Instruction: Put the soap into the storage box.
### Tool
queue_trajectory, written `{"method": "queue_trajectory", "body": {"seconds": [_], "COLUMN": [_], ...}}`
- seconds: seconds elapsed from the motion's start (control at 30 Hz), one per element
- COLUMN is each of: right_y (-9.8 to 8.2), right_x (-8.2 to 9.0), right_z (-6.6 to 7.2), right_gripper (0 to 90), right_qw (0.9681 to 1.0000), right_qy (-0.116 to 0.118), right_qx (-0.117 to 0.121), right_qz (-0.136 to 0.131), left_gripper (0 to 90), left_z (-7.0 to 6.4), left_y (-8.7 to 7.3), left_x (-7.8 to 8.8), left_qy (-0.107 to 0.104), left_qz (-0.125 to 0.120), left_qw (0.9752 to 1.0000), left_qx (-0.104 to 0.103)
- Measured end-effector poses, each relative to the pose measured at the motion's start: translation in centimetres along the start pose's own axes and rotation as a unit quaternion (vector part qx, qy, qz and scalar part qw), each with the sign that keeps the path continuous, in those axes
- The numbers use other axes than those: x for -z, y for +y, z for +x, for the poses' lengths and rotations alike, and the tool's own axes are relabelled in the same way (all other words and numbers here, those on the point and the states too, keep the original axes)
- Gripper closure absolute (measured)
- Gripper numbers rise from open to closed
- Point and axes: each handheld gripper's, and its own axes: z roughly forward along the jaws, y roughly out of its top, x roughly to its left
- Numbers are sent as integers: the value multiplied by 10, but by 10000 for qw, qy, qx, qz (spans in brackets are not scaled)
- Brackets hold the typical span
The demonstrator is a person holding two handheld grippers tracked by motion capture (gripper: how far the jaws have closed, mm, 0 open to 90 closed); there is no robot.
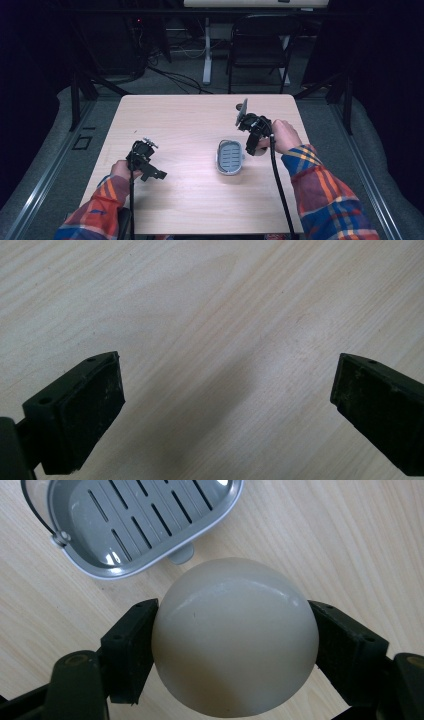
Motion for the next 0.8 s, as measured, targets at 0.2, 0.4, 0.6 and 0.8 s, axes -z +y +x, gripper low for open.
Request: {"method": "queue_trajectory", "body": {"seconds": [0.2, 0.4, 0.6, 0.8], "right_y": [8, 16, 25, 33], "right_x": [5, 4, 3, 3], "right_z": [3, 8, 13, 18], "right_gripper": [244, 244, 244, 244], "right_qw": [10000, 9999, 9997, 9995], "right_qy": [-16, 17, 24, 55], "right_qx": [70, 168, 254, 317], "right_qz": [-33, -29, -17, -72], "left_gripper": [5, 5, 5, 5], "left_z": [0, 0, 1, 1], "left_y": [-2, -3, -3, -3], "left_x": [1, 1, 1, 1], "left_qy": [12, 16, 6, 12], "left_qz": [-7, -14, -21, -22], "left_qw": [10000, 10000, 10000, 10000], "left_qx": [40, 39, 40, 37]}}
